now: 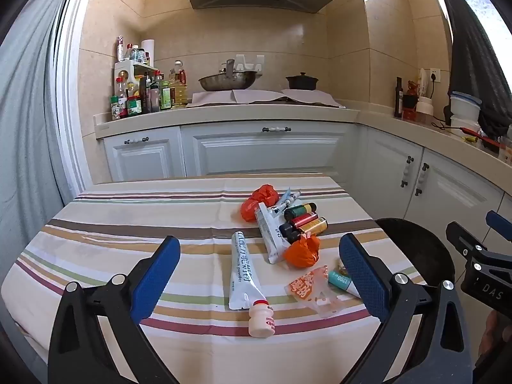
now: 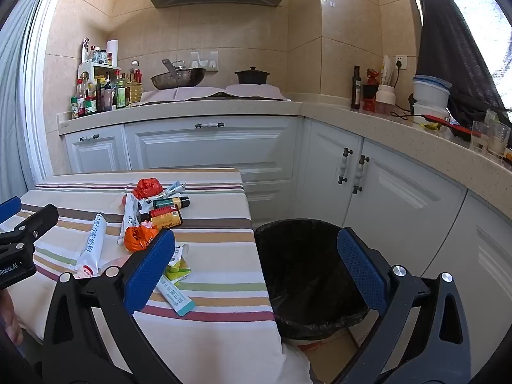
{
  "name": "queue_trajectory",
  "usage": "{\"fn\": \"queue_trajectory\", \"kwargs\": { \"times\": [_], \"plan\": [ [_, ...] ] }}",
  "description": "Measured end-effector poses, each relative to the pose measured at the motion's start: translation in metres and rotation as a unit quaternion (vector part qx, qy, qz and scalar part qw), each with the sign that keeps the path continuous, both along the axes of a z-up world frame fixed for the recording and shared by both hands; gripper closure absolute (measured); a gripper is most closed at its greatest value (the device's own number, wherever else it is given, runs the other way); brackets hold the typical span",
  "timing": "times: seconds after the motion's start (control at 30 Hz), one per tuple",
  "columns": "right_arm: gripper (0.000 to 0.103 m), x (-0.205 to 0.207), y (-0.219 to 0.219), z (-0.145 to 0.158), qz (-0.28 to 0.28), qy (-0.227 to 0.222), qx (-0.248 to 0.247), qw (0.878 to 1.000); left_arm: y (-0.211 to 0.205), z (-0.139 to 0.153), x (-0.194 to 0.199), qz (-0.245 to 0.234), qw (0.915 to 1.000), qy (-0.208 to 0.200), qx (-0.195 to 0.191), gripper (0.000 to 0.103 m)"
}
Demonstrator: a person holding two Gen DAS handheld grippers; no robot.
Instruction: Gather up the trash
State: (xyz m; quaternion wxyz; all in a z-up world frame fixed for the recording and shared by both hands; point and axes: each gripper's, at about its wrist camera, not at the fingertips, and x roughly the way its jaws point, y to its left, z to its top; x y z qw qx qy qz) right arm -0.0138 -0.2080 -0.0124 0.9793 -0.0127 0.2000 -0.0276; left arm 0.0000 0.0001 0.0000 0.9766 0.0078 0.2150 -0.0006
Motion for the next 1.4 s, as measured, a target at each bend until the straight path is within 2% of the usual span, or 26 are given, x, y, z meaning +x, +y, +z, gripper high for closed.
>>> {"fn": "queue_trajectory", "kwargs": {
  "times": [0.3, 0.6, 1.4],
  "plan": [
    [0.004, -0.001, 0.001, 0.002, 0.0, -0.003, 0.0, 1.0, -0.007, 0.005, -0.003, 0.004, 1.0, -0.002, 0.001, 0.006],
    [0.004, -0.002, 0.003, 0.006, 0.0, -0.006, -0.001, 1.0, 0.006, 0.004, -0.001, 0.008, 0.9999, 0.003, -0.015, 0.006],
    [0.004, -0.002, 0.004, 0.006, 0.0, -0.007, 0.0, 1.0, 0.007, -0.001, 0.002, 0.013, 0.9997, 0.012, -0.015, 0.006]
  ]
}}
